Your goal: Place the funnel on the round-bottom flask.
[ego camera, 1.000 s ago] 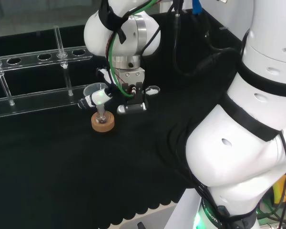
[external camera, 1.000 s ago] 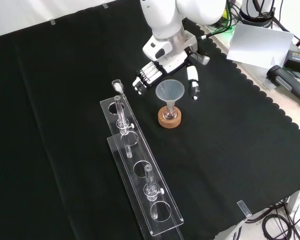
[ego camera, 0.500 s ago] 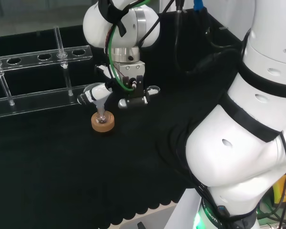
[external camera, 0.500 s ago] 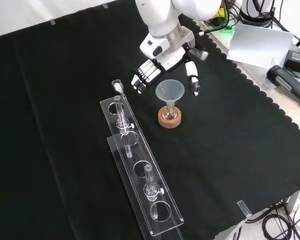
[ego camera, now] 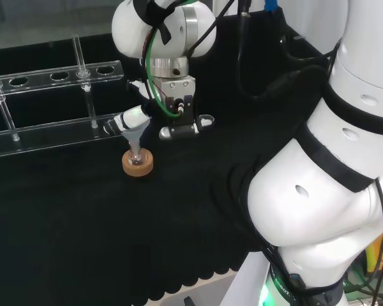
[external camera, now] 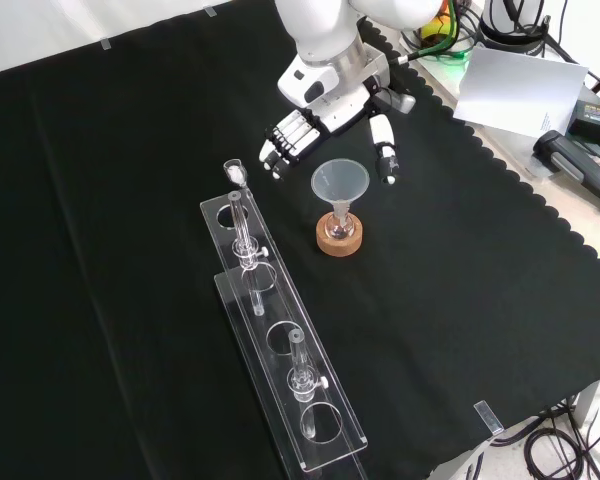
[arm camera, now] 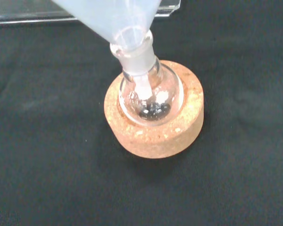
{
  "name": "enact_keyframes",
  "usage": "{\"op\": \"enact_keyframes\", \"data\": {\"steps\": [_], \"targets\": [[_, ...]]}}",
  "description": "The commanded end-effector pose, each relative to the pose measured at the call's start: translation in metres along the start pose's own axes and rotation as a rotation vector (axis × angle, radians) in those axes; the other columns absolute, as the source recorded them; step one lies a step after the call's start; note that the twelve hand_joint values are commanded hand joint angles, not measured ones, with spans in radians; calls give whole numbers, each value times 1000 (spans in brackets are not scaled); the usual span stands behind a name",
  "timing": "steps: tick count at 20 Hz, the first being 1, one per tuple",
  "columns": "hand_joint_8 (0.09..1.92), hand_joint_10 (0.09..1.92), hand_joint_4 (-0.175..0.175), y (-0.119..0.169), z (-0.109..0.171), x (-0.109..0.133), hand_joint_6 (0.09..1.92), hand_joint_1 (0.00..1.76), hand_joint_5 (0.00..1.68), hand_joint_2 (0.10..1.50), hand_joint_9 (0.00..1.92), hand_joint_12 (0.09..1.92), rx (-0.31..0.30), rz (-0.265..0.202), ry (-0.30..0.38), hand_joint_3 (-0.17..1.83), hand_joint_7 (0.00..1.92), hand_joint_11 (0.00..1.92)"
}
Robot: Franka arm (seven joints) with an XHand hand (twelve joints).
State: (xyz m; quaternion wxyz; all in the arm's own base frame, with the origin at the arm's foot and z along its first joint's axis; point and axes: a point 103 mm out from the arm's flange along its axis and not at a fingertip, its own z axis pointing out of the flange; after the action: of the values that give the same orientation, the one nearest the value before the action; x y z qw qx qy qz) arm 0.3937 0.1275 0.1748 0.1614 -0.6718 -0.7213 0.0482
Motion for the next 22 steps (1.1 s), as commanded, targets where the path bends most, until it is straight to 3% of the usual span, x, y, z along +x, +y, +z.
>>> {"op": "enact_keyframes", "data": {"steps": [1,11,22], "targets": [[87,87,33,-5,-24,-2,87,256,0,520,0,325,-29,-19,-12,6,0,0],[87,87,26,-4,-35,-7,87,252,0,531,0,337,-60,-15,-21,10,0,0],[87,87,23,-7,-32,-6,87,253,0,533,0,341,-39,-18,-9,10,0,0]]}}
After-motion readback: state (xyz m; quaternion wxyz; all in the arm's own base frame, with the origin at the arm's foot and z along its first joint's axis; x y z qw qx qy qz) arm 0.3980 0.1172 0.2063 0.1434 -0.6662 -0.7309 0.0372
